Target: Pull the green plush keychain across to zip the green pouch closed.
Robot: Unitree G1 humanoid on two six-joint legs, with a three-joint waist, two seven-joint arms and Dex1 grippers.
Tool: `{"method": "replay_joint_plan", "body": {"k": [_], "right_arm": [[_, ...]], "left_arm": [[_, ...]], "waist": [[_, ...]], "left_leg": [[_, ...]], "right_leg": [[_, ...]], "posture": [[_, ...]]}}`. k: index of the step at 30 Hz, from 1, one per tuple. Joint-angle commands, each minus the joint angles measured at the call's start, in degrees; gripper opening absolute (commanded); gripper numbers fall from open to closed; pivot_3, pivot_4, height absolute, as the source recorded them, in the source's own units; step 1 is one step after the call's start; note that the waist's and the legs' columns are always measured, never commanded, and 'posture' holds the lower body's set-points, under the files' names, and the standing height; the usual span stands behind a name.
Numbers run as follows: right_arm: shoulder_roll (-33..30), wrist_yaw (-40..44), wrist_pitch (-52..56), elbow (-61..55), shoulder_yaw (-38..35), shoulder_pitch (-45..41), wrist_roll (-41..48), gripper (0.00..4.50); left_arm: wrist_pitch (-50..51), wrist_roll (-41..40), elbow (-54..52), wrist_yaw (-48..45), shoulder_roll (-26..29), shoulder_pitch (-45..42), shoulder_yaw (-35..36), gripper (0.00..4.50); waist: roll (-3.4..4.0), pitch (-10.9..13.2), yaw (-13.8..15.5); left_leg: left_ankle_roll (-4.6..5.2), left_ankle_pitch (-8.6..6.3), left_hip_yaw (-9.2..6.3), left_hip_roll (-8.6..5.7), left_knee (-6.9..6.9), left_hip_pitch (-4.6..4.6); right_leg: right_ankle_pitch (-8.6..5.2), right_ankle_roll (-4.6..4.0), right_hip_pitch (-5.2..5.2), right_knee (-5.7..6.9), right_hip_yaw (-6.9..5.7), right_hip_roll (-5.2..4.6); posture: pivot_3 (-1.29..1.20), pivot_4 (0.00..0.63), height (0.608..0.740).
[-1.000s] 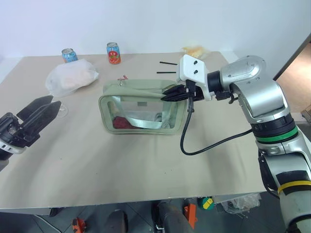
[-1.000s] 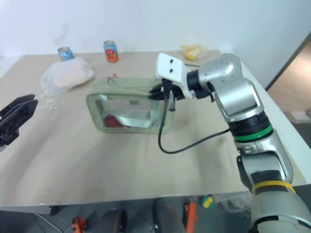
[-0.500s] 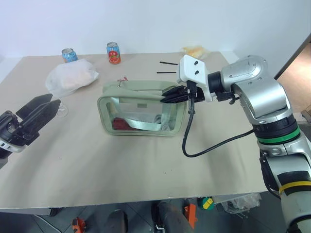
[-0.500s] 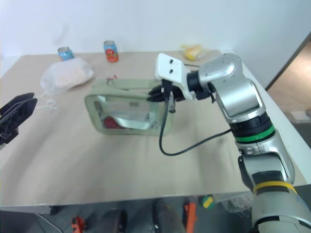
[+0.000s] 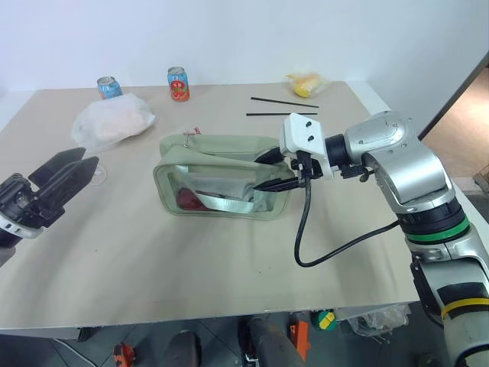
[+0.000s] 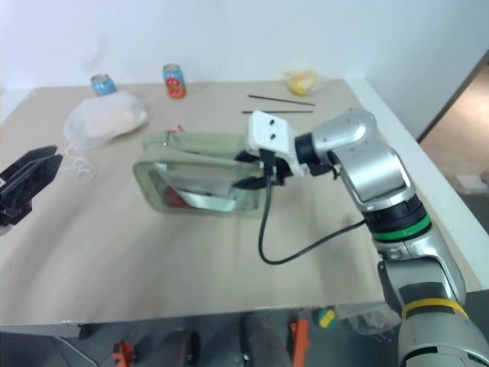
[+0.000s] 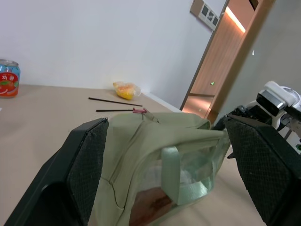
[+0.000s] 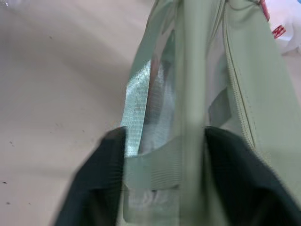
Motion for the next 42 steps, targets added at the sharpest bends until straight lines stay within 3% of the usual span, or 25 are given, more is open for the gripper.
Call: {"method": "replay_joint_plan", "body": {"k": [1, 2, 5, 13, 29, 33, 42], "right_arm": [[-0.9, 0.3, 3.1, 0.2, -7.2, -0.7, 5.6, 4.11], [-1.3, 1.5, 5.0, 0.6, -9.4, -0.7, 8.6, 4.4], [-3.7, 4.7, 7.7, 1.4, -14.5, 0.8, 14.5, 4.47], [-10.2, 4.0, 3.1, 5.7, -15.0, 8.6, 10.5, 4.47], [-2.1, 0.2, 2.1, 7.9, -10.1, 7.9, 8.2, 4.47], [-0.2, -0.5, 0.9, 9.4, -10.3, 6.7, 7.9, 3.35], [0.0, 0.8, -0.1, 9.3, -10.7, 8.2, 8.8, 0.17]], "left_arm": [[-0.5, 2.7, -0.6, -1.4, 1.3, 0.5, -1.2, 4.08], [-0.4, 3.5, -0.3, -1.8, 1.5, 0.6, -1.8, 4.08], [-0.6, 5.3, 1.2, -2.5, 1.6, 0.1, -3.0, 4.08], [-0.1, 5.7, 3.0, -2.7, 1.3, -2.7, -4.3, 4.08], [0.3, 6.1, 3.8, -1.8, 0.9, -5.1, -5.7, 4.08], [0.2, 5.8, 3.8, -1.0, 0.3, -4.9, -5.5, 4.08], [0.4, 5.7, 5.0, -0.9, -0.2, -5.5, -5.6, 4.08]], "waist": [[0.0, 0.0, 0.0], [0.0, 0.0, 0.0], [0.0, 0.0, 0.0], [-0.01, 0.0, -0.1], [-0.01, 0.0, -0.1], [-0.01, 0.0, -0.1], [-0.01, 0.0, 0.0]], "left_leg": [[0.0, 0.0, -0.01, 0.0, 0.0, 0.0], [0.0, 0.0, 0.0, 0.0, 0.0, 0.0], [0.0, 0.0, 0.0, -0.02, 0.0, -0.01], [0.01, 0.0, 0.1, -0.05, 0.01, 0.07], [0.01, 0.0, 0.08, 0.03, 0.0, 0.08], [0.01, 0.0, 0.08, 0.01, 0.01, 0.08], [0.01, 0.0, 0.06, 0.01, 0.01, 0.08]], "right_leg": [[0.0, 0.0, 0.0, 0.0, -0.01, 0.01], [0.0, 0.0, 0.0, 0.0, 0.0, 0.01], [0.0, 0.0, 0.01, 0.0, 0.0, 0.03], [0.03, 0.06, 0.1, -0.08, 0.07, 0.0], [0.04, 0.07, 0.1, -0.05, 0.1, 0.21], [0.04, 0.08, 0.11, -0.05, 0.11, 0.2], [0.04, 0.08, 0.11, -0.05, 0.09, 0.2]], "posture": [[0.0, 0.15, 0.74], [0.0, 0.15, 0.74], [0.0, 0.15, 0.74], [0.0, 0.15, 0.74], [0.0, 0.15, 0.74], [0.0, 0.15, 0.74], [0.0, 0.15, 0.74]]}}
